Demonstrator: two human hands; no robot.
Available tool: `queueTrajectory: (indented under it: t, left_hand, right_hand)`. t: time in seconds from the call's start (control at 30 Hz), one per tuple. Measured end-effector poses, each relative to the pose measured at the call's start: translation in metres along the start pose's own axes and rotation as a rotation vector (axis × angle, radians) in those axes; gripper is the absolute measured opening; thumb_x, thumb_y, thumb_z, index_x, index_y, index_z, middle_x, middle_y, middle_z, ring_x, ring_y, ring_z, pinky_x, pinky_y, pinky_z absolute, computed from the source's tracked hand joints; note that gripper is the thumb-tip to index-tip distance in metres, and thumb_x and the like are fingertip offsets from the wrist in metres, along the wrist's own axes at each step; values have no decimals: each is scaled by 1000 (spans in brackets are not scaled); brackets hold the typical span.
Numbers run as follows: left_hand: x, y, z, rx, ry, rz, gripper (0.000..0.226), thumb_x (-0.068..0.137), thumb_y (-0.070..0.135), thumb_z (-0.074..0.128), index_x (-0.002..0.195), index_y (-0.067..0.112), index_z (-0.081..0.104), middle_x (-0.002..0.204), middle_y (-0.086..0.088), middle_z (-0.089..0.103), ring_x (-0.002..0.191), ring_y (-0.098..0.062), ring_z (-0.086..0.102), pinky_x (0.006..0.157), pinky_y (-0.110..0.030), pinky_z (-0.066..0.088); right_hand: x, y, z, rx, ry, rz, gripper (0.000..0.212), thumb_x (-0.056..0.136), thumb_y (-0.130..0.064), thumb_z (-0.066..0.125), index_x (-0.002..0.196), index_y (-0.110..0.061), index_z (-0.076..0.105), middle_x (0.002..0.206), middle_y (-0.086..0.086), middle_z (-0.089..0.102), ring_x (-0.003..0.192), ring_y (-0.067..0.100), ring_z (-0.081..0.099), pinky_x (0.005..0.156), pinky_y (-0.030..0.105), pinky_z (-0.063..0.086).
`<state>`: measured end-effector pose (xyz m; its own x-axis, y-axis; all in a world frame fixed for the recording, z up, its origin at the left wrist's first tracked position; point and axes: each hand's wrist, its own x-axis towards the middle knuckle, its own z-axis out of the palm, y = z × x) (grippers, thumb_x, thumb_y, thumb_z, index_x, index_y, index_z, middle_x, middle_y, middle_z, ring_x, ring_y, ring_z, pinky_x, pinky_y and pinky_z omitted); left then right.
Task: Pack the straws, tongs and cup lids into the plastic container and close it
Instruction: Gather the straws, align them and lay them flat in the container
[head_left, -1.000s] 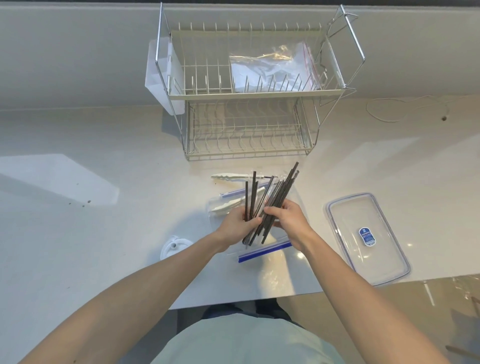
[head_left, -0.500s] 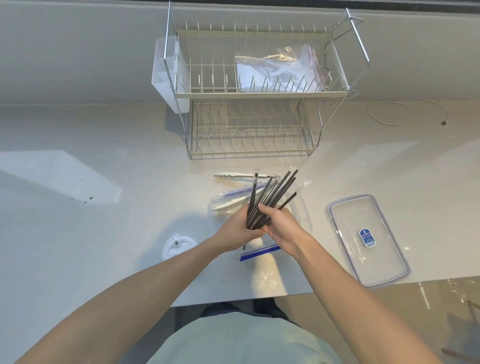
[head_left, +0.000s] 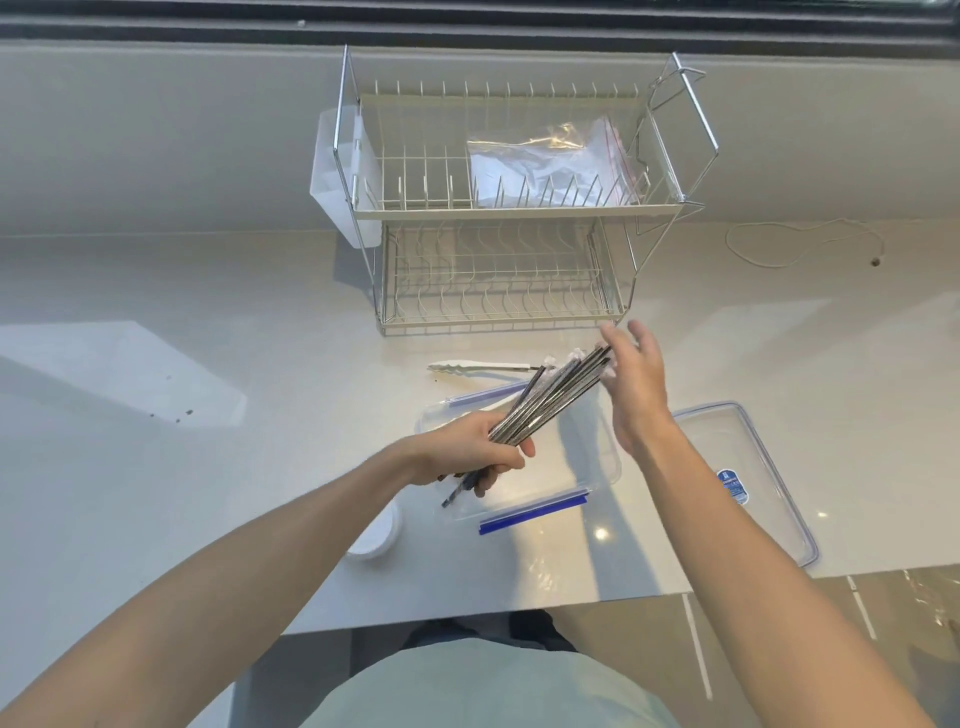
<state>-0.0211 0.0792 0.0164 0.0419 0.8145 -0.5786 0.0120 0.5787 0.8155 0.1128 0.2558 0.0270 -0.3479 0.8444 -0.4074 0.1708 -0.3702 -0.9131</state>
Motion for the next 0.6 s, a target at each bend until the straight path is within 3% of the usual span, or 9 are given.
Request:
queueTrajectory:
  t: [0.13,0.3,0.47,0.6]
  left_hand:
    - [-5,11,-5,-115,-160,-51,21,95,11,65,114,10,57,65,-1,52,50,-15,51,55,-31,50]
    - [-2,25,-1,-197,-141,-90,17,98,15,64,113,14,56,64,2,50,48,-12,48,47,-24,42]
    - [0,28,4,-160,-138,-91,20,98,16,65,115,13,55,63,3,48,47,-11,44,44,-23,38]
    - [0,31,7,-147,-133,-105,21,97,15,66,115,13,56,63,3,49,49,-13,47,48,-26,43]
  right_hand:
    - [9,-11,-9,93,-190,59,40,107,-23,49,142,-5,55,136,8,64,127,24,62,102,39,51]
    - [-7,-8,0,-133,-433,59,36,109,-18,42,135,-7,64,129,8,71,125,21,64,107,37,50]
    - [-11,-8,4,-191,-333,-45,34,108,-29,47,130,-13,67,129,2,70,123,18,65,109,43,49]
    - [-16,-10,12,-265,-451,-28,32,109,-20,45,126,-8,69,122,7,74,111,22,73,104,45,54]
